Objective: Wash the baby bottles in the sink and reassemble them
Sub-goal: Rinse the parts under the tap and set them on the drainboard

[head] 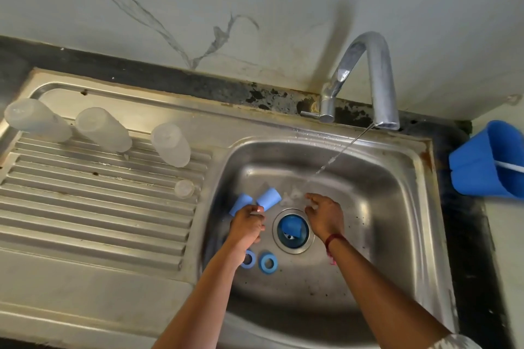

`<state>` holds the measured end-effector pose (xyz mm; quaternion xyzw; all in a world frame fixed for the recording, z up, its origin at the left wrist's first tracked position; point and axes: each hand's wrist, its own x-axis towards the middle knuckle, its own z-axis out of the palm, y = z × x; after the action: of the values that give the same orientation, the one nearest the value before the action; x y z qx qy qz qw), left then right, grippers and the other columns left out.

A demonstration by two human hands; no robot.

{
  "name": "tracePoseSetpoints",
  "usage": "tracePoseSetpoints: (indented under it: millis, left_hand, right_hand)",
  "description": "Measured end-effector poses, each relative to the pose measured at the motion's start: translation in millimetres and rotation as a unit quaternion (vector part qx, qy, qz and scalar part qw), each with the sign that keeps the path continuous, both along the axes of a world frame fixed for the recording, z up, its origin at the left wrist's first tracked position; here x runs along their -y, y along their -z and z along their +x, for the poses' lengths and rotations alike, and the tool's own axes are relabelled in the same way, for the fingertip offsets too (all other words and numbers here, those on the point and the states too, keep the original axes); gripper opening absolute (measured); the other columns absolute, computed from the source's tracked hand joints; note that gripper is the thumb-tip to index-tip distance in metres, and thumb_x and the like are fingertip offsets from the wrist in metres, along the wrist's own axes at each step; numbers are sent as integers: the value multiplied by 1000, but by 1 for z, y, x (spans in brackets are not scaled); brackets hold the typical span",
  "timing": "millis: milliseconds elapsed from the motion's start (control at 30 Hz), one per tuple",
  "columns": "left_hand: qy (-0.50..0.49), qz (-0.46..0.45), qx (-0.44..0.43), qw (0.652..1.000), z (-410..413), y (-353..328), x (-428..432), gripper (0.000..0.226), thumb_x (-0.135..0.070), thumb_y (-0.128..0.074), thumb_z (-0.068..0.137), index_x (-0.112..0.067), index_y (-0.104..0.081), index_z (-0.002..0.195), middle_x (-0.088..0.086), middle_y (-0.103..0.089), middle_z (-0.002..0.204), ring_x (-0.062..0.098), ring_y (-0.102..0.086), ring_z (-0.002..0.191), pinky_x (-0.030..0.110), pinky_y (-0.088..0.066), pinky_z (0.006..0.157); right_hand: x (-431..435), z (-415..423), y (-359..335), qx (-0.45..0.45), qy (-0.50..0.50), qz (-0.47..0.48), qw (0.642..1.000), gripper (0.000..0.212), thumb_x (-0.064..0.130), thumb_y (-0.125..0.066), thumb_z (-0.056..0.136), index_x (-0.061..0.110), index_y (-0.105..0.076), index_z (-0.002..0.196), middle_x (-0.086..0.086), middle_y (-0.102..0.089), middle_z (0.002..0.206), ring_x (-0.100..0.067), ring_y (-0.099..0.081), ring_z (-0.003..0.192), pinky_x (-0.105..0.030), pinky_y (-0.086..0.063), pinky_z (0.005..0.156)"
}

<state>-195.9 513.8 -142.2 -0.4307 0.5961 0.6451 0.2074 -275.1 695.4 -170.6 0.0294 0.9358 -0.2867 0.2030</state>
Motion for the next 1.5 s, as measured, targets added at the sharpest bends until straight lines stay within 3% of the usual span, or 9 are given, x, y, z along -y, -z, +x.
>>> tracePoseSetpoints:
  millis: [133, 333, 500, 633, 800, 900, 1033, 1267, 1500]
  left_hand:
    - [9, -8, -6, 1000, -3, 4, -2, 17, -11, -50, 92, -21, -63, 93, 5, -62, 83, 17, -55, 73, 28, -41, 58]
    - [29, -16, -17, 999, -7, 1, -14, 13, -7, -47, 92, -12, -59, 91, 7, -55, 78, 18, -49, 66, 22, -36, 51]
    - [56, -30, -64, 996, -17, -6, -22, 19, -3, -49, 92, -15, -62, 86, 2, -59, 76, 13, -54, 67, 24, -43, 60]
    - [120, -101, -120, 980, -38, -13, -31, 27, -6, -54, 92, -21, -71, 107, -11, -68, 87, 11, -64, 91, 33, -52, 91]
    - [207, -135, -177, 953, -69, -16, -42, 55, -5, -62, 91, -22, -53, 142, -5, -58, 138, 11, -66, 105, 28, -53, 96]
    - [195, -153, -225, 942, -78, -17, -45, 45, -3, -65, 88, -22, -64, 129, -7, -69, 122, 6, -67, 99, 18, -53, 86]
    - [144, -143, -251, 947, -84, -19, -45, 26, -11, -72, 87, -21, -72, 111, -9, -74, 102, 5, -68, 91, 30, -56, 87]
    - [111, -155, -279, 941, -97, -24, -46, 16, -8, -71, 88, -16, -76, 101, -2, -76, 92, 7, -66, 76, 34, -58, 78]
    - [133, -174, -298, 929, -98, -31, -54, 10, -4, -70, 88, -12, -76, 85, -9, -70, 69, -4, -61, 62, 17, -50, 66]
  right_hand:
    - [14, -14, 10, 4, -103, 7, 995, 50, 5, -52, 93, 29, -58, 137, 0, -52, 136, -21, -54, 121, -20, -39, 94]
    - [23, -23, 19, -38, -74, 39, 996, 30, 7, -54, 90, 18, -73, 110, -7, -67, 114, -27, -64, 103, -28, -49, 84]
    - [7, -24, 13, -11, 112, -69, 991, 21, 2, -60, 88, 10, -76, 101, -9, -74, 102, -26, -69, 94, -32, -54, 89]
    - [-1, -32, -15, 89, 260, -243, 930, 21, -8, -66, 84, 10, -72, 93, -12, -72, 95, -22, -70, 80, -31, -60, 67]
    - [7, -42, -64, 140, 177, -335, 915, 18, -5, -65, 88, 12, -70, 93, -7, -72, 90, -21, -69, 81, -22, -55, 60]
    - [11, -45, -78, 127, 141, -334, 923, 19, 1, -66, 90, 15, -68, 103, -7, -71, 99, -20, -70, 86, -20, -54, 59]
    - [18, -49, -87, 32, 195, -300, 933, 15, 6, -71, 88, 21, -69, 88, -6, -72, 88, -13, -69, 76, -20, -55, 60]
    - [14, -52, -105, 39, 167, -359, 918, 21, -2, -66, 87, 17, -71, 94, 0, -74, 91, -12, -69, 84, -20, -55, 65]
    - [-10, -50, -97, -128, -127, -87, 980, 34, -6, -65, 81, 13, -71, 108, 6, -57, 116, -6, -54, 106, 2, -34, 85]
